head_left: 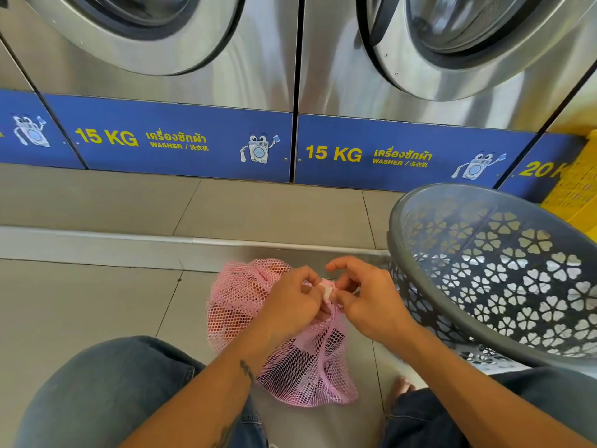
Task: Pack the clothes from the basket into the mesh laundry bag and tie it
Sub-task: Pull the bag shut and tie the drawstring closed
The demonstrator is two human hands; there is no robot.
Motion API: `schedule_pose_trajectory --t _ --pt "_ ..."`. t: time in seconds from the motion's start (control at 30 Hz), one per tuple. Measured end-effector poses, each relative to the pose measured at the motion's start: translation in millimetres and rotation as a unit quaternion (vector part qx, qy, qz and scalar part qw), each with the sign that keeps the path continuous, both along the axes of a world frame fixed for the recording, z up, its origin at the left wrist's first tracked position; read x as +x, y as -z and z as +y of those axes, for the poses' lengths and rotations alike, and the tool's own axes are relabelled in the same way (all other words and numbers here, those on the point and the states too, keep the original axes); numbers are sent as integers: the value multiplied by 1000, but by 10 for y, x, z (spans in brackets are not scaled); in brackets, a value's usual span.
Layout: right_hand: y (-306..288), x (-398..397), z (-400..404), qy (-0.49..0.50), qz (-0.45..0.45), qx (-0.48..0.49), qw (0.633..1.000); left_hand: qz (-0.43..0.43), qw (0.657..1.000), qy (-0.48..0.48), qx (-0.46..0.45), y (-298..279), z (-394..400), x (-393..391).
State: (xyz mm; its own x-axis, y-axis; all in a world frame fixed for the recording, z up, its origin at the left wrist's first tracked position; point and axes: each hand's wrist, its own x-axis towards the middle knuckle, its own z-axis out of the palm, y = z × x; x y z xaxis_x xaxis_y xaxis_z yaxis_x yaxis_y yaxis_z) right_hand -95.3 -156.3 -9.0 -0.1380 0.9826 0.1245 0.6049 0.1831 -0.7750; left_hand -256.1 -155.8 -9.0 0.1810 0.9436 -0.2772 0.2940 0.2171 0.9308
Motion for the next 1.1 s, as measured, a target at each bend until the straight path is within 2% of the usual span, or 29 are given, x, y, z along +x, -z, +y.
schedule_pose_trajectory --t 0.33,0.6,0.9,1.1 --pt "-5 37 -86 -82 -104 31 991 -15 995 79 -65 -53 -79 -59" --pt "69 66 -1 -19 -5 -15 1000 -131 980 70 -134 -61 -33 -120" --pt "94 34 6 -17 -3 -17 1000 -30 997 44 -59 -13 -9 -84" --pt "44 55 -29 -17 14 -17 1000 -45 993 71 -84 -7 -3 -100"
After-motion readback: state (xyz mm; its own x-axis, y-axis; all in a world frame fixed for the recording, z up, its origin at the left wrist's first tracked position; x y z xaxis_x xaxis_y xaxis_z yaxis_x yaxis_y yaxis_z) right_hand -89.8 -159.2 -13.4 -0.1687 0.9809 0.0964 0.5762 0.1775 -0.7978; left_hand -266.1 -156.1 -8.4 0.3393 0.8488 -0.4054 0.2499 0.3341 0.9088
